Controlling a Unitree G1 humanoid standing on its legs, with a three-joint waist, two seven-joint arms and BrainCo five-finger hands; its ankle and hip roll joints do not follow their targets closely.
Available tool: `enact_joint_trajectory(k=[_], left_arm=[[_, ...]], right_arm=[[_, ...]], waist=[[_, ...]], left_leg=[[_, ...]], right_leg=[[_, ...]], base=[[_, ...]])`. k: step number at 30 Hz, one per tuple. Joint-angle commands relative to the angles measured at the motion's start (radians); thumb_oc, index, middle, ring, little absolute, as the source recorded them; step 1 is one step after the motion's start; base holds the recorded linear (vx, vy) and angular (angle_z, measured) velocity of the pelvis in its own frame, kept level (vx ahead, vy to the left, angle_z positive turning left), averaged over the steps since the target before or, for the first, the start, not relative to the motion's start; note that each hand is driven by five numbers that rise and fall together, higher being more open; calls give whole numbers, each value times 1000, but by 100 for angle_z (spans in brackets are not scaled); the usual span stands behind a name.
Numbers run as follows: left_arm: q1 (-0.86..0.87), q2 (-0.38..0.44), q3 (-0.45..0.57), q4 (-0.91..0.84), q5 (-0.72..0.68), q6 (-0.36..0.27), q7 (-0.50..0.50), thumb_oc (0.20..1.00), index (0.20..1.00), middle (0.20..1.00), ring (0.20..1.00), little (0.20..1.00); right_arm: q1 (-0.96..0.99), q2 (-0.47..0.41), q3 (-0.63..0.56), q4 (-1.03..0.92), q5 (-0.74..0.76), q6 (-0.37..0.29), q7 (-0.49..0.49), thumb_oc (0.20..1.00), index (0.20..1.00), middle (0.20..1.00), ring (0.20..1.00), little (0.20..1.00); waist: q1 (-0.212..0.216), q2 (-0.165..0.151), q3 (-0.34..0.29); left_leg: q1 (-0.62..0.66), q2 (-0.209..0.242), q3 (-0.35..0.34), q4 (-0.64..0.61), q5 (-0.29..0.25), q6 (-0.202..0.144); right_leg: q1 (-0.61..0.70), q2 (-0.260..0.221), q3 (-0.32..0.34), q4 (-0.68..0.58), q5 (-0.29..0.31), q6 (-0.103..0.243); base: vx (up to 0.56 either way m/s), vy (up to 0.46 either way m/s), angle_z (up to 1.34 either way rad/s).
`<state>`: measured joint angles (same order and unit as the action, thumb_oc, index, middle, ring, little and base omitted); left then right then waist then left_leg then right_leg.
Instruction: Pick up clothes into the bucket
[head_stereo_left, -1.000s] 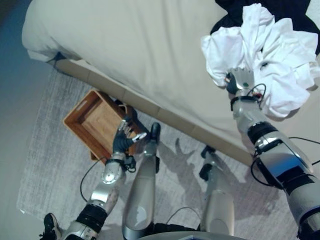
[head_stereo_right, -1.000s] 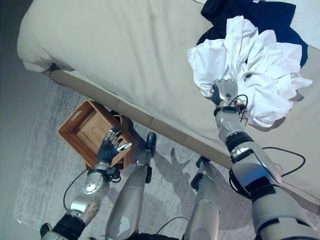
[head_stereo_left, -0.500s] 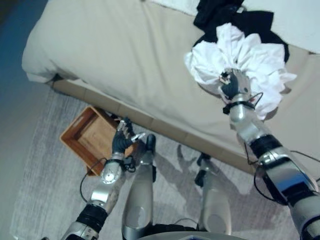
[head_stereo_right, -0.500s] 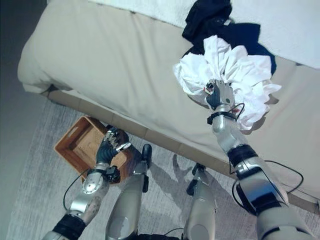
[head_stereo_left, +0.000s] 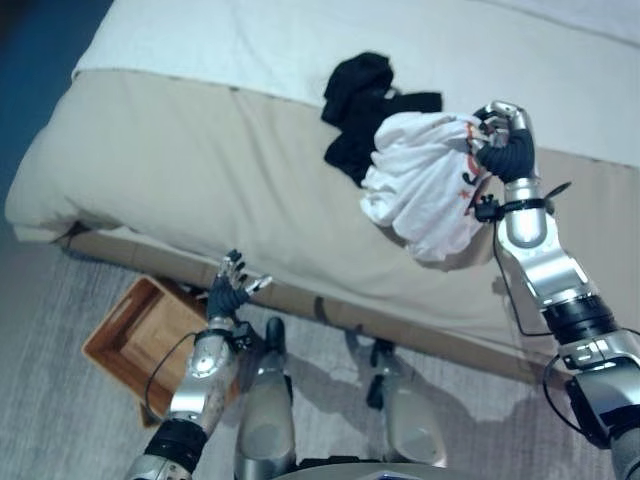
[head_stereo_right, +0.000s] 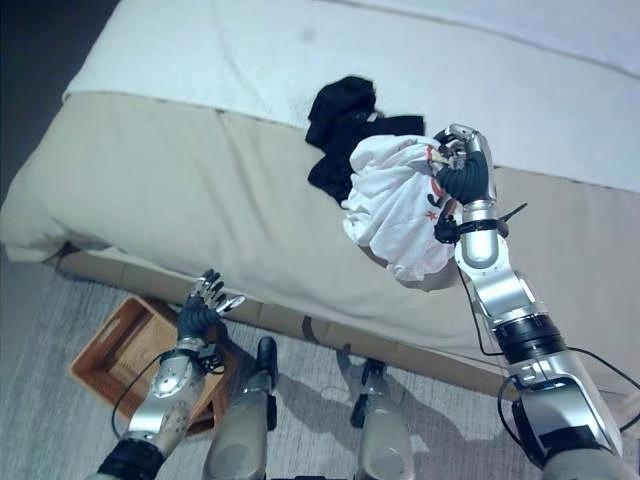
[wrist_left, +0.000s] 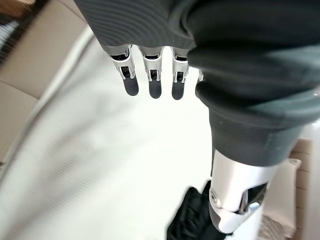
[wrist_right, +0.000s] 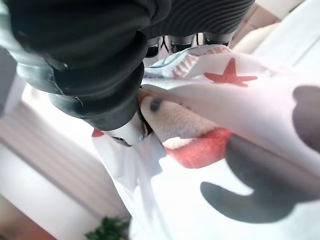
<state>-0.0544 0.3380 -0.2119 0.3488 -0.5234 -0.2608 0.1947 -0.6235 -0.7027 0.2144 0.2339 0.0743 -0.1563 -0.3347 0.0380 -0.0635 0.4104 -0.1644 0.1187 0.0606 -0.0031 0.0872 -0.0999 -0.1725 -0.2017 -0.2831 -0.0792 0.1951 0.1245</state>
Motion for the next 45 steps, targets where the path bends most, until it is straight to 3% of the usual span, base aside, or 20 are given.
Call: enact_joint_trajectory(k=[1,12,20,31,39,45], left_arm=[[25,49,13,19,79,-13,-12,1000,1000,1000,1000,1000],[5,96,17,-55,233,14,2,1000,1000,1000,1000,1000],[-47,89,-11,-49,195,11,-2,1000,1000,1000,1000,1000],[-46,77,-39,-37,158,10,-10,1000,1000,1000,1000,1000],[-22,77,-30,13,90,4,-7,1000,1000,1000,1000,1000],[-22,85,-19,-18,85,-5,-11,1000,1000,1000,1000,1000]], right_arm=[[-80,-54,-24,-83,82,-97,27,200,200,200,200,200],[-330,-209,75,-138,350,-120,113,200,200,200,200,200],[-552,-264,194,-33,446,-119,112,200,200,200,200,200],[-736,-277,280,132,592,-152,107,200,200,200,200,200],[-997,-244,413,391,604,-131,71,200,200,200,200,200],[-1022,-234,453,375,596,-130,91,200,200,200,200,200]], waist=[[-8,-57,-103],[-35,-75,-233],[-47,-83,-281],[-51,-87,-304],[-41,-96,-318],[-43,-95,-321]], left_leg=[[-20,27,25,50,-39,-25],[118,55,80,-10,-41,-33],[170,62,102,-14,-52,-34],[188,70,103,-19,-51,-37],[195,71,96,-19,-51,-39],[195,68,88,-25,-48,-39]], right_leg=[[88,-119,-60,27,-14,131],[167,-78,-33,2,-30,127],[196,-66,-16,2,-38,122],[212,-55,-12,0,-42,122],[224,-51,-12,1,-46,120],[229,-48,-18,1,-49,119]], base=[[79,-17,-6],[59,-10,-12],[38,-2,-12],[9,-2,-2],[0,0,0],[0,0,0]])
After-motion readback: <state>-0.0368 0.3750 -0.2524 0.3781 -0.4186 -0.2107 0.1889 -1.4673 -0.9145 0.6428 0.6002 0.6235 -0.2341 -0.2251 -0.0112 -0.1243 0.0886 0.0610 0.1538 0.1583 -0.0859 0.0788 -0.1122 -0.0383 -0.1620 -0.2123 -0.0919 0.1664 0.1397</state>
